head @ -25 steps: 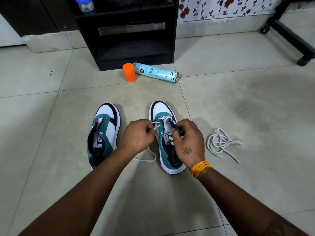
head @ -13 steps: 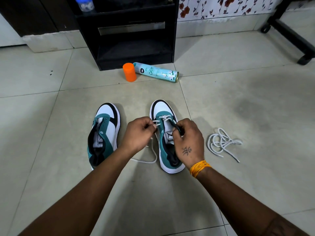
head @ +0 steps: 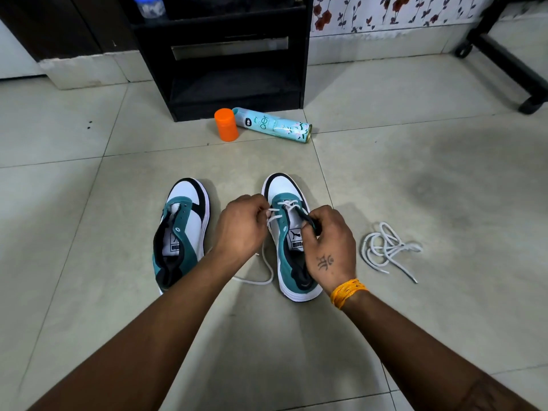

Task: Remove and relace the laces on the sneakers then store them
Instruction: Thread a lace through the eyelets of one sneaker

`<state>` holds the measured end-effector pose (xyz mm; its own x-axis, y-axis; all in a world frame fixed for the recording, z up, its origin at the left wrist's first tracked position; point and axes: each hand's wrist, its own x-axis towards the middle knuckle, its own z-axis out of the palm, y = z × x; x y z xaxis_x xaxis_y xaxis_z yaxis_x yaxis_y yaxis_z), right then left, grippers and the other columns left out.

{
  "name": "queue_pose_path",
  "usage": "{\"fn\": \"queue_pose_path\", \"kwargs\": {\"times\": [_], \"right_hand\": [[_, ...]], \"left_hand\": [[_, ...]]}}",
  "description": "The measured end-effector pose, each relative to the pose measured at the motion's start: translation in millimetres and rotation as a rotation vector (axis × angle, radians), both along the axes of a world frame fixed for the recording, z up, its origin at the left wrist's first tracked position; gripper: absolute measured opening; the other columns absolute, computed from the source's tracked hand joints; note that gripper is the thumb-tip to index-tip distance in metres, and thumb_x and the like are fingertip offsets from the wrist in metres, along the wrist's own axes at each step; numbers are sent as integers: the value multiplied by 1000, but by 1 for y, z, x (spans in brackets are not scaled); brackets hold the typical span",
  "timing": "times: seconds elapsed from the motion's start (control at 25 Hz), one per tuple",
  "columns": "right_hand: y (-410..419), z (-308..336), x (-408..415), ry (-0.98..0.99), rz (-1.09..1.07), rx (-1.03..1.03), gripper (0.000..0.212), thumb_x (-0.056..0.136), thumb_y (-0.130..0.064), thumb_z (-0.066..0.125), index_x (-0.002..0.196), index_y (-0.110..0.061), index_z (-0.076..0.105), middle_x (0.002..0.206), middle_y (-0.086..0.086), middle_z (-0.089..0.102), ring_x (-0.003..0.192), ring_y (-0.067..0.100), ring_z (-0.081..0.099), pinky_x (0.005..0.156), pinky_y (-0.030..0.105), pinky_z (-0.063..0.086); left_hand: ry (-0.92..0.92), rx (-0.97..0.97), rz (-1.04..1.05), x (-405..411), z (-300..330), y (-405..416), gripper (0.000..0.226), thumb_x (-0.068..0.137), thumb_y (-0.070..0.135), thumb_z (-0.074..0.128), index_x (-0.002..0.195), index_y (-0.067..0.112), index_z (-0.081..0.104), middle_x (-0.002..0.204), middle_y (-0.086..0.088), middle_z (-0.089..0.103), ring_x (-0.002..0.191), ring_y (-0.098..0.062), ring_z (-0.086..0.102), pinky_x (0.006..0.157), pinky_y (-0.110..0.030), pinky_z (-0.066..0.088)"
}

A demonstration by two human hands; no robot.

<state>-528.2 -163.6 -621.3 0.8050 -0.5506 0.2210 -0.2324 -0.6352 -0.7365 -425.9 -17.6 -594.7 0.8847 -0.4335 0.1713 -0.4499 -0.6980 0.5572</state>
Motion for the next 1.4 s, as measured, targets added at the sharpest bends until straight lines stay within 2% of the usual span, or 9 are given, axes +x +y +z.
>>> {"fn": "queue_pose_path", "kwargs": {"times": [0.16,0.36,0.48,0.64,0.84,0.96,1.12,1.24,1.4], "right_hand": [[0,2,0,-4,-27,9,3,95,-21,59,94,-20,56,91,-4,58,80,18,56,70,40,50],[2,11,0,144,-34,-62,26,90,-49,61,92,-23,61,90,-4,61,87,20,58,68,35,49],[5,32,5,57,9,-285,40,86,-59,60,93,-19,66,89,1,64,95,26,54,74,38,48],[24,66,24,-104,212,-289,27,94,-36,56,115,-20,63,90,-1,67,81,27,61,59,36,44],[23,73,46,10,267,-404,6,96,-21,52,95,-18,57,80,7,65,71,40,60,53,35,29],[11,67,49,266,303,-394,12,96,-25,49,103,-20,58,90,10,68,86,41,63,59,36,31],[26,89,44,-33,297,-374,37,96,-29,54,132,-21,55,87,4,70,77,33,65,56,36,41],[34,94,44,-184,321,-447,29,96,-28,43,117,-18,61,83,4,68,66,35,62,49,36,43],[12,74,54,109,215,-385,15,100,-25,45,96,-17,57,85,8,66,79,41,62,56,37,31]], "left_hand": [[-65,179,-36,13,7,9,24,96,26,48,88,12,66,90,-9,58,91,-30,55,81,-40,43],[698,-266,97,20,50,7,30,95,10,51,65,13,45,59,-5,45,60,-24,41,56,-28,39],[843,-341,98,17,74,6,22,93,13,46,72,13,47,53,-2,36,49,-20,27,52,-28,37],[853,-371,72,14,100,5,22,91,19,45,71,13,49,55,0,33,47,-17,24,49,-28,29],[828,-430,56,12,118,6,21,83,23,45,64,15,47,55,0,30,47,-16,21,48,-27,21],[816,-428,94,14,118,10,22,84,22,43,64,16,44,54,2,30,45,-15,20,48,-26,19],[800,-394,127,16,113,13,21,85,19,43,64,16,42,54,1,28,45,-15,18,48,-27,17],[812,-398,126,15,118,11,24,86,19,42,62,17,41,54,2,27,44,-15,18,47,-26,17],[800,-419,119,16,123,13,25,87,20,41,63,16,42,55,2,28,44,-13,19,47,-26,18]]}}
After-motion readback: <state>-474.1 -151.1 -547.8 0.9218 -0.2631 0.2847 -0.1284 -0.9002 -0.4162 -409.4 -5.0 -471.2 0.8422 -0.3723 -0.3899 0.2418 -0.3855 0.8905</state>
